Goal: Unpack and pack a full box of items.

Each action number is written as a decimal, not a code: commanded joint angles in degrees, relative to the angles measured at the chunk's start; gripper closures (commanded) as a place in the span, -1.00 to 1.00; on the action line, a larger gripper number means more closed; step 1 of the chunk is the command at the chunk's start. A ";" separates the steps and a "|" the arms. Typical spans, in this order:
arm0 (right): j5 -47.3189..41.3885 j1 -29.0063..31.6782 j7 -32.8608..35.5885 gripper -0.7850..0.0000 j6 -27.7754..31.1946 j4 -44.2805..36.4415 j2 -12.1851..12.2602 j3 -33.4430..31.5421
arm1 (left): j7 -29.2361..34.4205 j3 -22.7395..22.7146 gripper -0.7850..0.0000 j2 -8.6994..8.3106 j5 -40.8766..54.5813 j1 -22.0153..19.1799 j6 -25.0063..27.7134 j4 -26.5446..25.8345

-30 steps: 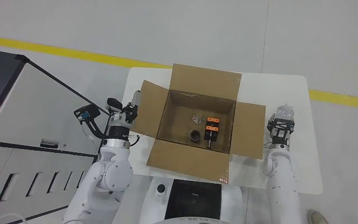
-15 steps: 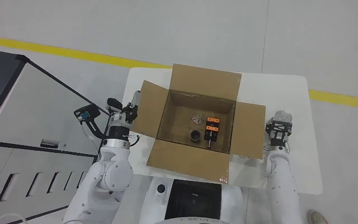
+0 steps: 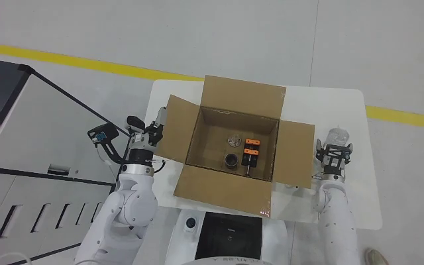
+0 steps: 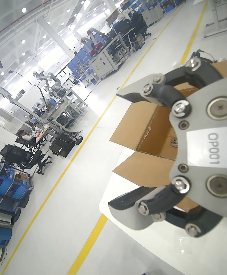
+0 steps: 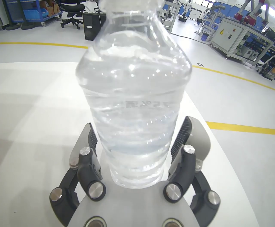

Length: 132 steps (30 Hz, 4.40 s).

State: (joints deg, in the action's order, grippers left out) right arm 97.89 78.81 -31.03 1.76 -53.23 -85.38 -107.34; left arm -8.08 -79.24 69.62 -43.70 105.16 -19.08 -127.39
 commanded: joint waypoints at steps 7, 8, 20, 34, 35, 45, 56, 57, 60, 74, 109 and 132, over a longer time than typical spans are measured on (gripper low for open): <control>-1.58 1.46 1.42 -1.00 -0.02 -2.32 0.36 0.81 | 0.00 0.00 -1.00 0.00 0.00 0.01 0.01 0.00; -1.67 1.41 1.50 -1.00 -0.15 -2.25 0.41 0.95 | 0.00 0.00 -1.00 0.00 0.00 0.01 0.01 0.00; -4.00 3.68 1.76 -1.00 0.47 -6.38 1.01 1.68 | 0.00 0.00 -1.00 0.00 0.00 0.01 0.01 0.00; -10.42 1.63 13.93 -1.00 1.82 -12.00 1.83 0.89 | 0.00 0.00 -1.00 0.00 0.00 0.01 0.01 0.00; -11.34 1.15 15.04 -1.00 2.35 -12.04 1.87 0.92 | 0.00 0.00 -1.00 0.00 0.00 0.01 0.01 0.00; -14.33 5.08 12.44 -1.00 8.06 -26.37 2.80 -0.59 | 0.00 0.00 -1.00 0.00 0.00 0.01 0.01 0.00; -23.27 12.00 14.51 -1.00 14.53 -54.39 3.97 -8.37 | 0.00 0.00 -1.00 0.00 0.00 0.01 0.01 0.00; -23.09 11.80 15.49 -1.00 15.48 -55.43 4.06 -7.68 | 0.00 0.00 -1.00 0.00 0.00 0.01 0.01 0.00; -21.15 10.61 18.07 -1.00 16.70 -57.55 4.18 -3.74 | 0.00 0.00 -1.00 0.00 0.00 0.01 0.01 0.00; -16.92 21.50 31.39 -1.00 30.99 -70.32 5.30 5.62 | 0.00 0.00 -1.00 0.00 0.00 0.01 0.01 0.00; -45.05 6.77 75.40 -1.00 33.63 -65.01 6.06 30.44 | 0.00 0.00 -1.00 0.00 0.00 0.01 0.01 0.00; -46.84 -7.91 100.05 0.18 14.68 -41.02 6.64 37.88 | 0.00 0.00 -1.00 0.00 0.00 0.01 0.01 0.00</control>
State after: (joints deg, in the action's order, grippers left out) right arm 48.43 71.61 69.24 18.03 -95.69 -78.69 -70.69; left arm -8.08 -79.24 69.62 -43.70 105.16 -19.08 -127.39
